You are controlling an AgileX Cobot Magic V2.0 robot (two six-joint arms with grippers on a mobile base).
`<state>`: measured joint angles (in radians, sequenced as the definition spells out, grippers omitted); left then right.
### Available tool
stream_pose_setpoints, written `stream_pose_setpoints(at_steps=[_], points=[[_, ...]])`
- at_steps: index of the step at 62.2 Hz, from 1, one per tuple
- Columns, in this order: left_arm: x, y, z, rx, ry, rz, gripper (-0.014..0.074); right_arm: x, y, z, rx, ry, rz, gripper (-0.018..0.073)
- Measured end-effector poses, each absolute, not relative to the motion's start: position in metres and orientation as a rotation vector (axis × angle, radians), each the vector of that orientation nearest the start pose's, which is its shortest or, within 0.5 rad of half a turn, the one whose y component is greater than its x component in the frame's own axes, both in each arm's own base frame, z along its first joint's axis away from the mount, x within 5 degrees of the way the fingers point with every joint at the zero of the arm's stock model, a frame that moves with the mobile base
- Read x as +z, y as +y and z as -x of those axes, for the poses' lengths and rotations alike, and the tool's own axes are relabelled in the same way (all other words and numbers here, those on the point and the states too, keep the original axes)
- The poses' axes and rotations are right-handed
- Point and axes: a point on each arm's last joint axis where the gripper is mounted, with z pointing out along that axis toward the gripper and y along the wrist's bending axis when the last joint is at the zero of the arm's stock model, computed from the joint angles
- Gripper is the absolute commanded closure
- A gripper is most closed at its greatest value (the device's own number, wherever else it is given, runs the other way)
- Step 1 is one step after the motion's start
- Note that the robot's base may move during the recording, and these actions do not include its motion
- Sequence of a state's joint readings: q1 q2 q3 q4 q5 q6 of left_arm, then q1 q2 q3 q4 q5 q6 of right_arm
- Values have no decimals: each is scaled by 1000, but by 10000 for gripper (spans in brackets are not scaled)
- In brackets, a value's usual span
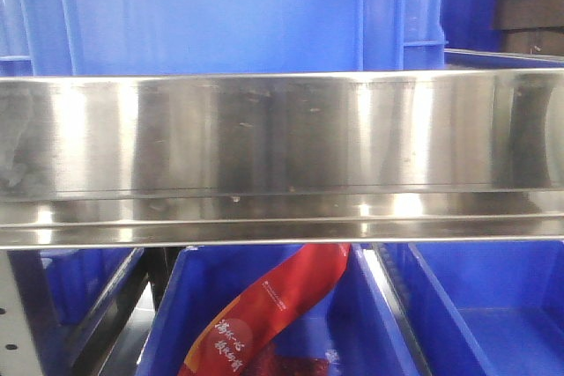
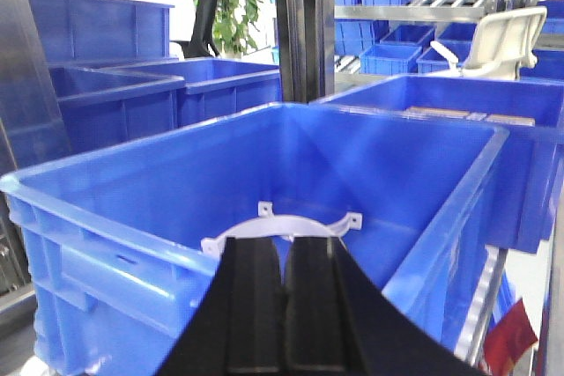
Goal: Grab PVC pipe and place in blue bin
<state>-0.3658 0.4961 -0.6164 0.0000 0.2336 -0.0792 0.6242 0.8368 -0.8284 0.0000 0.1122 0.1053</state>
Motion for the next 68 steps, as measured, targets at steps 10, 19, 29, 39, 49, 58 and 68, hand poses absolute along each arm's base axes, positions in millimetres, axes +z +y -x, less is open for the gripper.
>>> stream_pose_setpoints(at_steps=[10, 19, 29, 39, 49, 58, 68], points=[[362, -36, -95, -346, 1591, -230, 708, 397, 104, -145, 563, 1581, 420, 727], [362, -36, -95, -346, 1591, -230, 708, 397, 104, -145, 563, 1581, 420, 727], [362, -36, -95, -346, 1591, -230, 708, 397, 104, -145, 563, 1581, 420, 727], [362, -36, -95, -346, 1591, -230, 708, 397, 104, -145, 563, 1581, 420, 727], [362, -36, -95, -346, 1591, -230, 708, 392, 101, -142, 532, 1549, 438, 727], [362, -36, -95, -346, 1591, -230, 708, 373, 76, -132, 423, 1448, 385, 727], [362, -36, -95, -346, 1591, -230, 708, 338, 49, -119, 306, 1506, 302, 727]])
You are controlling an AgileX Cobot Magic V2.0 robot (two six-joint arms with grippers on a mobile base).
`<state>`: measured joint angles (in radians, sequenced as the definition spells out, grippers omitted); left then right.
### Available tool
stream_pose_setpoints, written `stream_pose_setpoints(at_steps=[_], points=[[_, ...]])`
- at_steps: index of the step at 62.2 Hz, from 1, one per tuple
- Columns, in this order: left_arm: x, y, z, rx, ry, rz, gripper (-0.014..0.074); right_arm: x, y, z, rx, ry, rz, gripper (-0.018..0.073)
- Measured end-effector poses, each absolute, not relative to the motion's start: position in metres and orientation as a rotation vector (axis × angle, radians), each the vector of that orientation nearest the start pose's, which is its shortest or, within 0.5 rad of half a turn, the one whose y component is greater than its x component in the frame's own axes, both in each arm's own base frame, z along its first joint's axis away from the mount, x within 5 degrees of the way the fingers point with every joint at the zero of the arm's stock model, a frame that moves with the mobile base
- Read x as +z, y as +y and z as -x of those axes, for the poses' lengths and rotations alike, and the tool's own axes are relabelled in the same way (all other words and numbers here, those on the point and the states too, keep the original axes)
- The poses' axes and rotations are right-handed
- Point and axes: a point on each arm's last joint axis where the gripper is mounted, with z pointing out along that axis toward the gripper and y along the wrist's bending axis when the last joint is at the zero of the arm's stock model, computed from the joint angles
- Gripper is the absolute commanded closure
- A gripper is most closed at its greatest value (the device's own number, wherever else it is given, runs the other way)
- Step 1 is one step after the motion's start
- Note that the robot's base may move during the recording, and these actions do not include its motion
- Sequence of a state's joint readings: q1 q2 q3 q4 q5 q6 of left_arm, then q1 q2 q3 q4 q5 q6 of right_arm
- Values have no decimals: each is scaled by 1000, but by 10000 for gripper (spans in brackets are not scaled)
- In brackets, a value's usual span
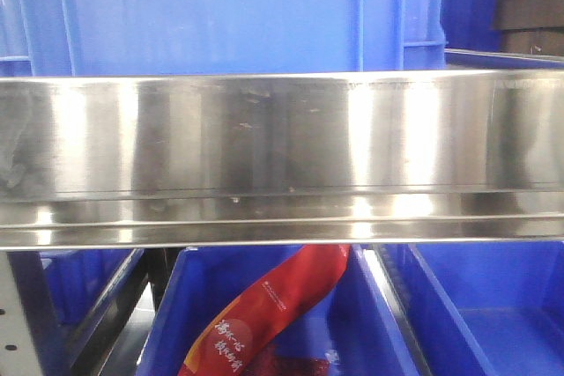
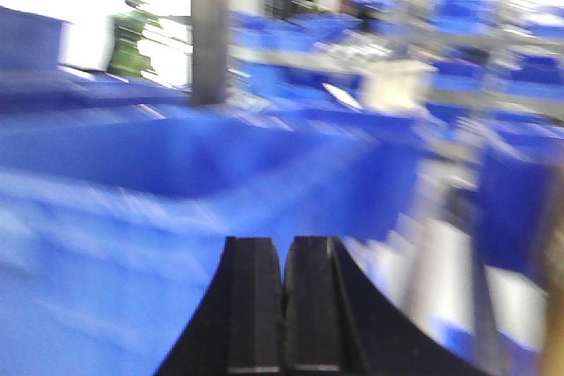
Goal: Grab PVC pipe and place in blue bin
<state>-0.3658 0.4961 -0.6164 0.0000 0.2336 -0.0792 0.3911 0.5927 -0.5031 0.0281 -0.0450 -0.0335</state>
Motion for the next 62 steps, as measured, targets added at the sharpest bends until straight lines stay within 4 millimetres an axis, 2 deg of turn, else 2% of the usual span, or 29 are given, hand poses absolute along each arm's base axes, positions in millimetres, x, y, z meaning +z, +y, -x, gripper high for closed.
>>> stream_pose_setpoints(at_steps=[18, 33, 44, 62], points=[[362, -36, -95, -346, 1591, -230, 708, 273, 13, -83, 149, 1517, 94, 727], [362, -36, -95, -346, 1591, -230, 708, 220, 6, -65, 101, 1521, 37, 727], [362, -36, -95, -346, 1591, -230, 708, 216, 5, -57, 103, 1470, 35, 727], [362, -36, -95, -346, 1591, -230, 708, 213, 5, -56, 104, 1498, 38, 727]])
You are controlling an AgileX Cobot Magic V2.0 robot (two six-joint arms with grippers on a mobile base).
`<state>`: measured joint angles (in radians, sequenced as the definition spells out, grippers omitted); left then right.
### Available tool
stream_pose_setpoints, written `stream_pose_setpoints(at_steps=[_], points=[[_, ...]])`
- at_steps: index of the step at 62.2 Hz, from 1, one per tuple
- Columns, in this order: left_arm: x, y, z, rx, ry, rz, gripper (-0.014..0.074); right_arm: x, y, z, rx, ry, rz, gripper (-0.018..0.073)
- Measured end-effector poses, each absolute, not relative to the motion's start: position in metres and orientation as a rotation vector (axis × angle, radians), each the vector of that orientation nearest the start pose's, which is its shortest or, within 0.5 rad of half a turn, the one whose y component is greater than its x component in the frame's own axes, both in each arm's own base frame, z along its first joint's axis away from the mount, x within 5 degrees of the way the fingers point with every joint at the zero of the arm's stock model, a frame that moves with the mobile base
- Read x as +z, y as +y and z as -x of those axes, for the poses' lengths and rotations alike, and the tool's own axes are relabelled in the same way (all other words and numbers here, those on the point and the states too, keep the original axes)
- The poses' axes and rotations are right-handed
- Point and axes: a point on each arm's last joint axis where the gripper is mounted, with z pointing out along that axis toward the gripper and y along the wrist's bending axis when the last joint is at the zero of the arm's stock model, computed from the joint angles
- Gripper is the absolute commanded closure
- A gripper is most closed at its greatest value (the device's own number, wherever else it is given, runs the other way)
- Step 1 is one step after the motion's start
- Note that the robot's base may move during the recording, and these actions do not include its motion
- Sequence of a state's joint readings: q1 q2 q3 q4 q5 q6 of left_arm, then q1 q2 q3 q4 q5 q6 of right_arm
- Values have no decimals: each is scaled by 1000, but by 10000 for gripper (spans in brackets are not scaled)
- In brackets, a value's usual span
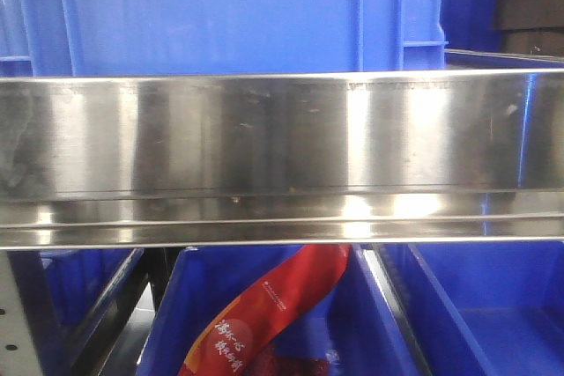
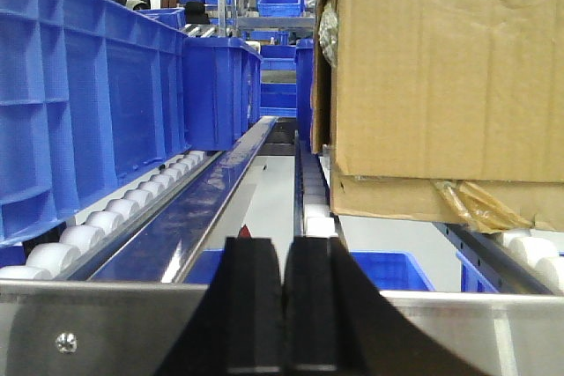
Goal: Grab PVC pipe and place in blue bin
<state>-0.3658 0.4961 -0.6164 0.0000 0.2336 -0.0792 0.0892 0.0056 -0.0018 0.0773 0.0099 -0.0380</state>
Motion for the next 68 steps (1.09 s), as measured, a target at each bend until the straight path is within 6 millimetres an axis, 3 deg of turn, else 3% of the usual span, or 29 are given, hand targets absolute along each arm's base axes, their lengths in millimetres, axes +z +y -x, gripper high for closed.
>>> stream_pose_setpoints(at_steps=[57, 68], points=[[362, -36, -95, -346, 1592, -230, 708, 212, 5, -56, 104, 1502, 39, 727], [351, -34, -92, -268, 1589, -280, 708, 212, 5, -56, 104, 1502, 39, 727]])
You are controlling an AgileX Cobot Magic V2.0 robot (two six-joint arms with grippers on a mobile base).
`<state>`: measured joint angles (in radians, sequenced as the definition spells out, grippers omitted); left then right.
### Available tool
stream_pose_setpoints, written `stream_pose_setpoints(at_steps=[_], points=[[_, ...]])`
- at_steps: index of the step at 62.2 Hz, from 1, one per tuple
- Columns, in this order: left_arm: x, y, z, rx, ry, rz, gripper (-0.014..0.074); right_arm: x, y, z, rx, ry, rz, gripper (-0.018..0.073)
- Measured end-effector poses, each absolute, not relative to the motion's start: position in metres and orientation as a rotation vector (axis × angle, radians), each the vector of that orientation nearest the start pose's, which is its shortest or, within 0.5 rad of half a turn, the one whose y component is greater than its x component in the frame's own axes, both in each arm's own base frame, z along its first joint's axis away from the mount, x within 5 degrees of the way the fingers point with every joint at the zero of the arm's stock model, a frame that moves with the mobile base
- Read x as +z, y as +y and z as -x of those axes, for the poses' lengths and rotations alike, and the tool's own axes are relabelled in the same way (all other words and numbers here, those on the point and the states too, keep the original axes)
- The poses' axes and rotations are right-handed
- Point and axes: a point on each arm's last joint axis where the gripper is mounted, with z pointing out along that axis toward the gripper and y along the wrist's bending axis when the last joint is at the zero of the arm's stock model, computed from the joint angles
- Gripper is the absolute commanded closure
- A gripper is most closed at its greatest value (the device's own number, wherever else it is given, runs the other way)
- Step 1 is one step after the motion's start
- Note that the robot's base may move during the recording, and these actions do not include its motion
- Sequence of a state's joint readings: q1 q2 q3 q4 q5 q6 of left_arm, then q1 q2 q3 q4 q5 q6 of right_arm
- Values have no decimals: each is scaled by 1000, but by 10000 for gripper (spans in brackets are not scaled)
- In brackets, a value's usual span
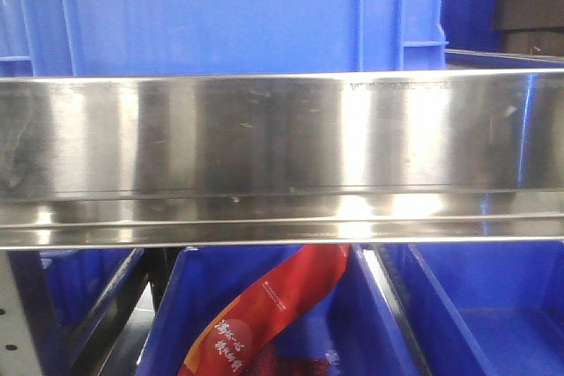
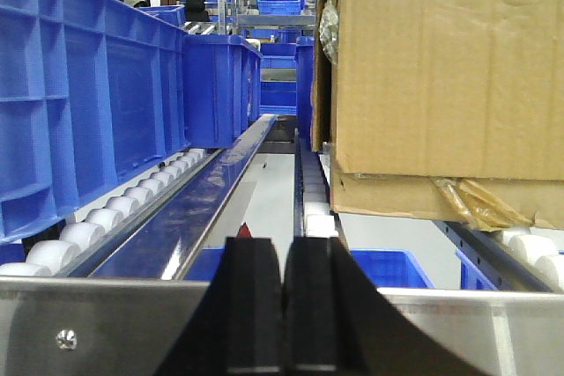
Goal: Grab PVC pipe and place in blue bin
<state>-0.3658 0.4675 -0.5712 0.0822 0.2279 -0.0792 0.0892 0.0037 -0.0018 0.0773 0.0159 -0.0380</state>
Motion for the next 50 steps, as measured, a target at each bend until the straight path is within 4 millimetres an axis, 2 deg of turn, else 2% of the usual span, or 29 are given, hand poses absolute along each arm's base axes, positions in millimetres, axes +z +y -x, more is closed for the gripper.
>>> stream_pose_setpoints(at_steps=[11, 29, 36, 50], points=[[322, -22, -76, -202, 1579, -248, 708, 212, 5, -56, 104, 1502, 39, 727], [258, -6, -49, -107, 1550, -109, 708, 212, 5, -56, 104, 1502, 39, 727], [235, -3, -50, -69, 1589, -56, 708, 211, 5, -56, 104, 1505, 39, 727], [203, 1, -56, -5, 1643, 31, 708, 211, 5, -56, 104, 1505, 39, 727]])
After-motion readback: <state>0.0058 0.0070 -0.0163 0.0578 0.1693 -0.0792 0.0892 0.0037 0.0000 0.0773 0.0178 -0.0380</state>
